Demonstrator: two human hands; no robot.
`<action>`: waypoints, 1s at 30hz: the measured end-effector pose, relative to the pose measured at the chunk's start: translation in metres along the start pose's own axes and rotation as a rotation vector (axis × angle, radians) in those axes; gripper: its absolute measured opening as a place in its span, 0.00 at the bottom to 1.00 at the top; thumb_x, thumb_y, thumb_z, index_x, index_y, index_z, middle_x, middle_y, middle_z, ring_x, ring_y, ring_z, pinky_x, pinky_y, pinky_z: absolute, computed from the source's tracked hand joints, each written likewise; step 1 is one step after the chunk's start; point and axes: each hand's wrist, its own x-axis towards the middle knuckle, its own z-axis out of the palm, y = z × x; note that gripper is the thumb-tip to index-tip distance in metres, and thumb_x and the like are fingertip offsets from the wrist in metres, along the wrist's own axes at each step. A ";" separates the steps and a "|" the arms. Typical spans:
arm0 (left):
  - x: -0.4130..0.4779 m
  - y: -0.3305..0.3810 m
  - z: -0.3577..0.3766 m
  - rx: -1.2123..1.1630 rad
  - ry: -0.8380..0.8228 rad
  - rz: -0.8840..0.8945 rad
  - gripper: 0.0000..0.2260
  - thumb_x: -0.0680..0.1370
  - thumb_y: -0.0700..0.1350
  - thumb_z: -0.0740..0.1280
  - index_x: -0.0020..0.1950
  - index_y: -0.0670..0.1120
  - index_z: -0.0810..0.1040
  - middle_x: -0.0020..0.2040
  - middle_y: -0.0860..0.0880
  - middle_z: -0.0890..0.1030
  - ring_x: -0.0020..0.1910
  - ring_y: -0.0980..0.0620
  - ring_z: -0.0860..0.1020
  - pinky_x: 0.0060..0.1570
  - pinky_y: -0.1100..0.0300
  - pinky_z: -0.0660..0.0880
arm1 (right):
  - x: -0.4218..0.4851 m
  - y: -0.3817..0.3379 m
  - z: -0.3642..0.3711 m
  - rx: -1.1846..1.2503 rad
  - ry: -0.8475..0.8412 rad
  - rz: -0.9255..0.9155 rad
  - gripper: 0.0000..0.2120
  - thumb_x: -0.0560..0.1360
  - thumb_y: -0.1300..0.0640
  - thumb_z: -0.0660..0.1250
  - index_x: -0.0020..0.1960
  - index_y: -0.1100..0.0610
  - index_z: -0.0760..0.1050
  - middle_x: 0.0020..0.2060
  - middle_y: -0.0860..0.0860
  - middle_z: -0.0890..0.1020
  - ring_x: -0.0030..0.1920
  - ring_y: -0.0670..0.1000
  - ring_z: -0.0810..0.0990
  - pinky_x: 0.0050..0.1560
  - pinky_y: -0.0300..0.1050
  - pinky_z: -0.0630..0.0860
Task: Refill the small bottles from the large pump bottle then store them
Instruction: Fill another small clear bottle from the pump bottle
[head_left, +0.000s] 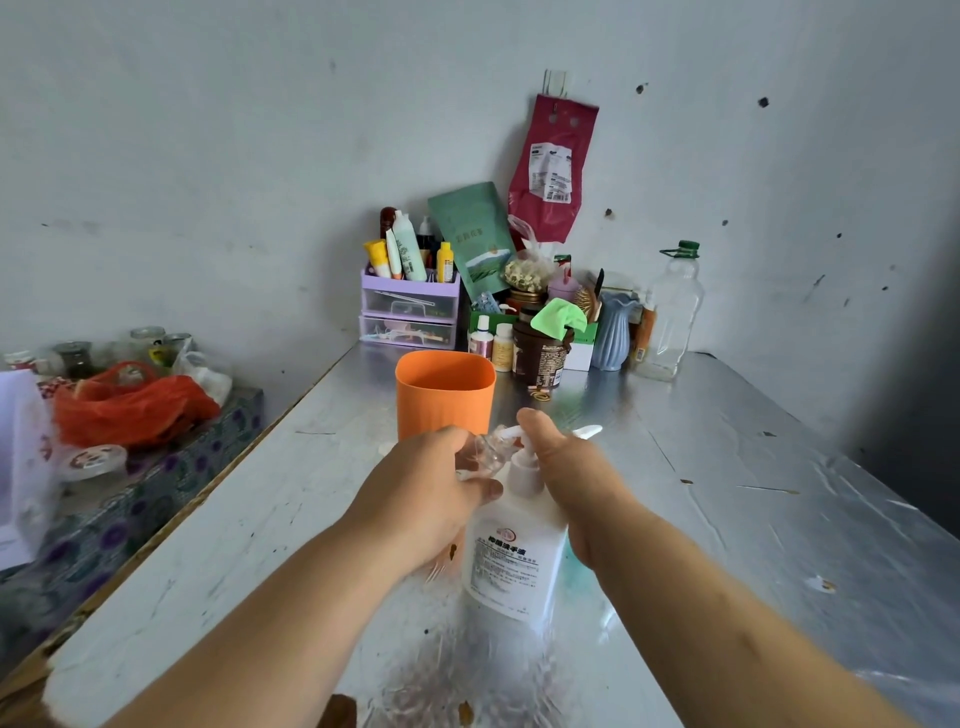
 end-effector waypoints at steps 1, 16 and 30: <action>0.000 0.000 0.000 0.000 -0.005 0.003 0.11 0.74 0.52 0.73 0.54 0.54 0.77 0.57 0.59 0.80 0.53 0.55 0.79 0.53 0.56 0.75 | 0.001 0.001 0.000 0.002 0.001 -0.004 0.21 0.63 0.37 0.60 0.40 0.54 0.77 0.44 0.59 0.82 0.45 0.57 0.79 0.58 0.58 0.75; -0.006 0.009 -0.006 0.022 -0.007 -0.017 0.11 0.75 0.52 0.72 0.55 0.54 0.76 0.59 0.56 0.80 0.55 0.53 0.78 0.55 0.54 0.76 | -0.007 -0.008 0.000 0.029 0.034 0.041 0.21 0.63 0.38 0.61 0.41 0.55 0.79 0.48 0.59 0.84 0.42 0.57 0.80 0.49 0.50 0.76; -0.003 0.003 -0.003 0.029 -0.021 -0.003 0.13 0.75 0.52 0.72 0.58 0.53 0.76 0.60 0.57 0.79 0.54 0.53 0.78 0.54 0.54 0.76 | 0.003 0.007 0.001 0.035 0.015 -0.076 0.19 0.65 0.38 0.61 0.40 0.53 0.76 0.38 0.54 0.81 0.41 0.56 0.78 0.48 0.50 0.75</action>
